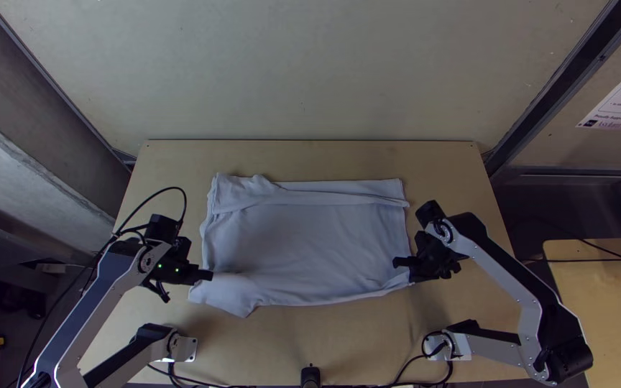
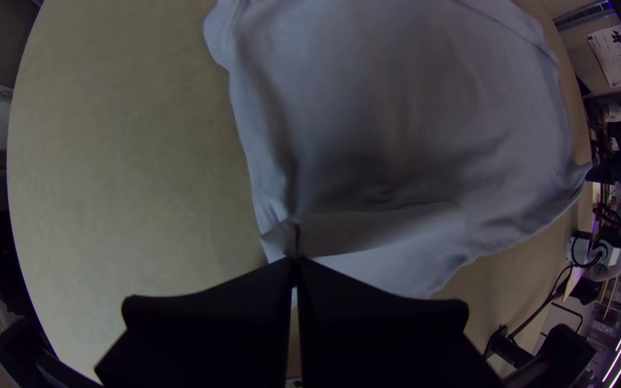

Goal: Fold the t-shirt

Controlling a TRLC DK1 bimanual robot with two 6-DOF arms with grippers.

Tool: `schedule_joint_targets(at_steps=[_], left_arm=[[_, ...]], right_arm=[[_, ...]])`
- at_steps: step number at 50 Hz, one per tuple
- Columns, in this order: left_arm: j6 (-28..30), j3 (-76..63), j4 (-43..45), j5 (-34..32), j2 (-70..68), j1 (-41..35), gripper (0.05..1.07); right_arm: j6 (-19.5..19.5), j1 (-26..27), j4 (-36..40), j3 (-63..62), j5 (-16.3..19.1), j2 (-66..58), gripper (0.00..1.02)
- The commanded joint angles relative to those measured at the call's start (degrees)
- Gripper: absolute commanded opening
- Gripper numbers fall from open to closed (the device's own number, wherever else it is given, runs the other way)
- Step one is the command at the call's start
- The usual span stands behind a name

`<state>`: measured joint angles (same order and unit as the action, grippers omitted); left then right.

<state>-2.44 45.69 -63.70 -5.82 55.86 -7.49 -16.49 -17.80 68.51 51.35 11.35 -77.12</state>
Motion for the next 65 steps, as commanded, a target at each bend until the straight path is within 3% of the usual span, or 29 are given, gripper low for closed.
schedule_joint_targets(at_steps=[1,19,65], left_arm=[[2.5,2.7,0.1,-0.2,0.4,2.3,0.08],[4.4,13.2,1.7,-0.6,10.9,5.0,0.08],[8.1,41.7,3.5,-0.6,37.0,5.1,0.08]], right_arm=[[-1.4,0.7,0.7,3.2,-1.8,-0.1,0.03],[-1.3,3.9,-1.1,11.8,-4.7,-6.1,0.03],[-0.5,6.9,-2.5,38.7,-6.7,-27.6,0.03]])
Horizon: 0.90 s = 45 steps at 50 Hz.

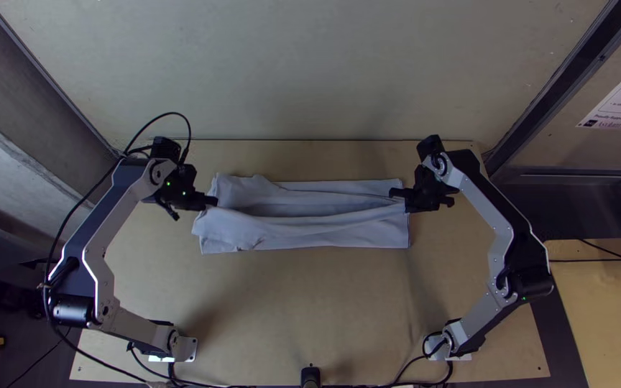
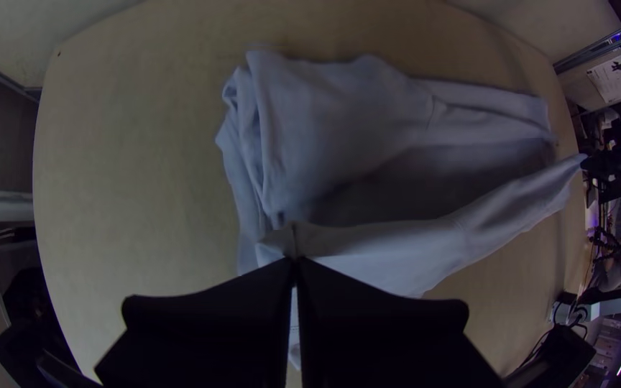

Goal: Fold the t-shirt

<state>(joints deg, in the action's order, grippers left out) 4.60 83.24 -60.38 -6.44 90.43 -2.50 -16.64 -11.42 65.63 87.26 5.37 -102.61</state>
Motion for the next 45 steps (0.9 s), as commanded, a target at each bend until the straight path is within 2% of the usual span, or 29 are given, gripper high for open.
schedule_joint_targets(at_steps=[1,25,41,45], left_arm=[[1.0,4.8,0.1,0.0,2.9,0.0,0.08],[2.0,18.6,0.3,0.0,16.3,-1.5,0.08],[1.7,26.4,4.4,0.0,27.9,-2.5,0.08],[1.4,26.3,5.5,0.0,30.0,-2.2,0.09]], right_arm=[[-0.3,0.6,0.4,3.2,-0.7,-2.4,0.03],[0.5,1.9,0.4,15.5,-1.0,-13.9,0.03],[0.8,3.1,0.4,21.7,-1.1,-23.5,0.03],[0.7,3.2,0.4,22.2,-1.1,-25.4,0.05]])
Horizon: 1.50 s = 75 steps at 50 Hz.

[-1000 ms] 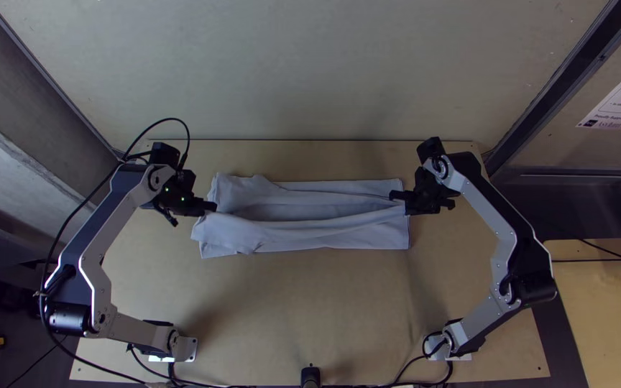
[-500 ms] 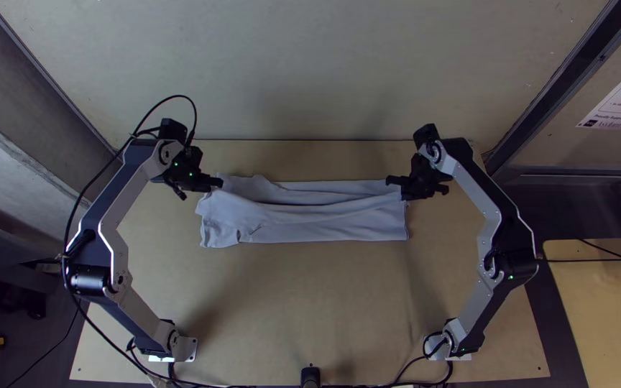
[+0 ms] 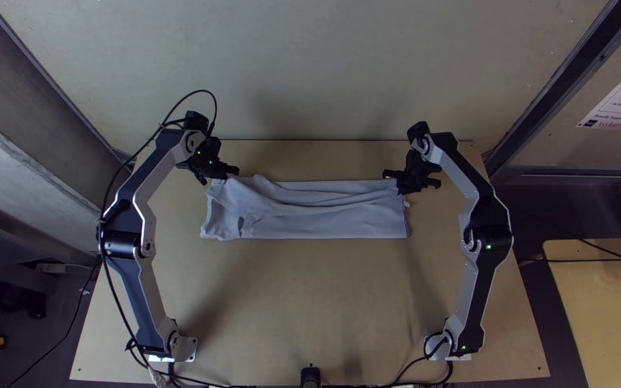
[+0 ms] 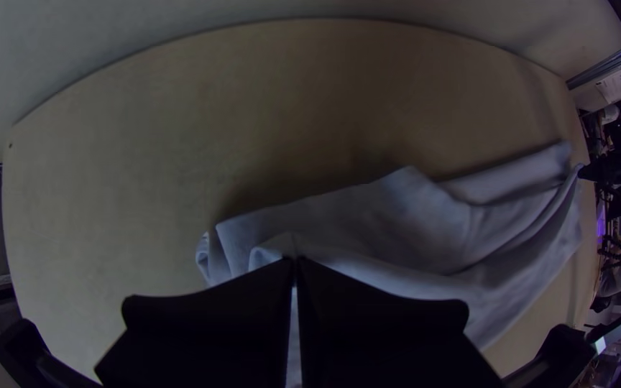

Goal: Fold the t-shirt

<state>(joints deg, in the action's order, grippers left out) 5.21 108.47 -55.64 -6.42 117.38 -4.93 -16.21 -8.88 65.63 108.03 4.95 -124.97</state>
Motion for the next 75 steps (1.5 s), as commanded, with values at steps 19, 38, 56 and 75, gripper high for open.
schedule_joint_targets(at_steps=[19,38,56,75], left_arm=[[-2.0,-3.3,3.4,-0.1,2.9,2.3,1.03],[-4.9,-4.7,1.3,-9.5,-7.8,7.6,1.03],[-1.8,-11.5,-4.5,-28.8,-13.8,20.1,1.03],[7.7,-14.4,-10.9,-46.8,-6.1,29.5,1.03]], right_arm=[[-0.5,1.9,0.7,0.4,-0.8,-0.9,0.68],[-0.5,1.6,0.5,-2.2,-6.6,10.4,0.89],[-2.0,3.6,0.0,-4.3,-7.4,19.9,0.98],[-1.6,1.8,-2.0,-9.1,-7.5,28.1,0.99]])
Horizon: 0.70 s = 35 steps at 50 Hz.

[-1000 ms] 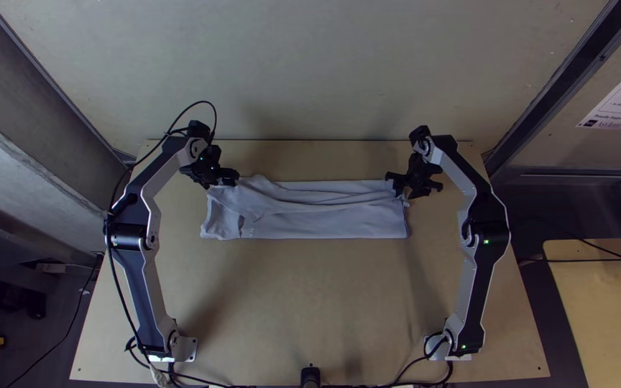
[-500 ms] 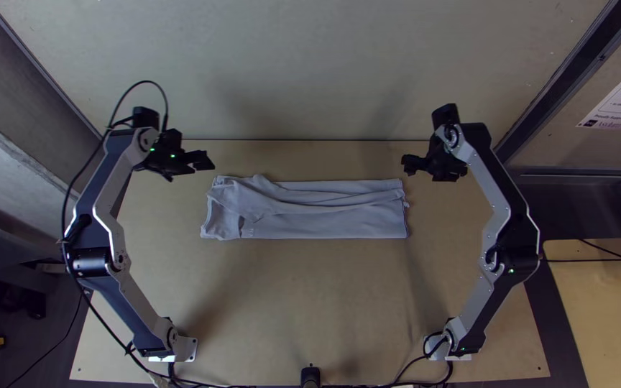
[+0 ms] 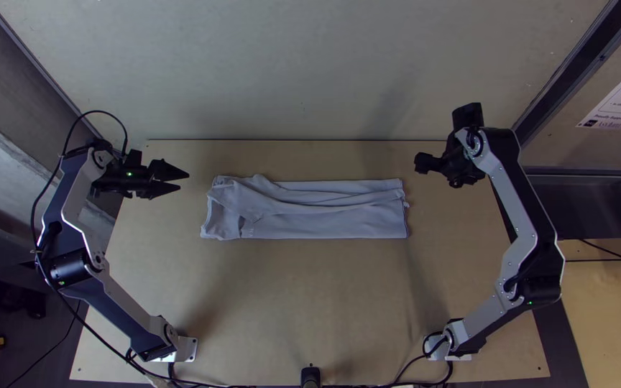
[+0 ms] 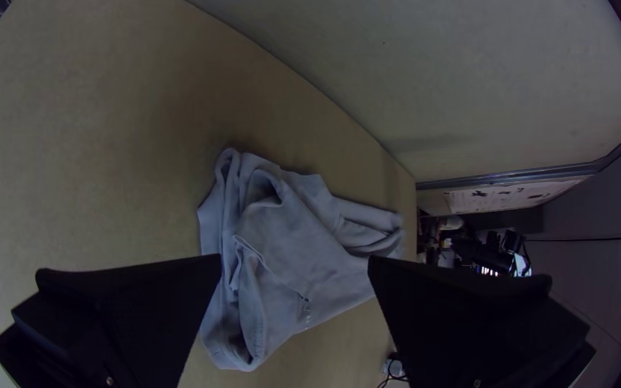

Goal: Fold the t-shirt

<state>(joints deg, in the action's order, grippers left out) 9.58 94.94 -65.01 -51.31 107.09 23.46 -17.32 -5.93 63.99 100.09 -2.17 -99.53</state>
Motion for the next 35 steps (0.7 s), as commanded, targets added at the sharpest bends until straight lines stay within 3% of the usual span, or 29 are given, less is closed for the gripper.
schedule_joint_targets(at_steps=[1,10,35], left_arm=[[3.6,-0.8,-1.9,-2.6,4.9,1.4,1.03],[10.9,-0.5,-5.7,-4.2,10.2,2.6,1.03],[15.2,0.2,-10.5,-9.0,21.1,0.3,1.03]], right_arm=[[-0.5,-1.3,-0.5,-1.0,-0.5,2.9,0.99],[-0.7,-1.0,-1.0,0.7,-0.4,3.6,0.99],[-0.5,-1.7,-1.8,0.2,-0.4,2.8,0.99]])
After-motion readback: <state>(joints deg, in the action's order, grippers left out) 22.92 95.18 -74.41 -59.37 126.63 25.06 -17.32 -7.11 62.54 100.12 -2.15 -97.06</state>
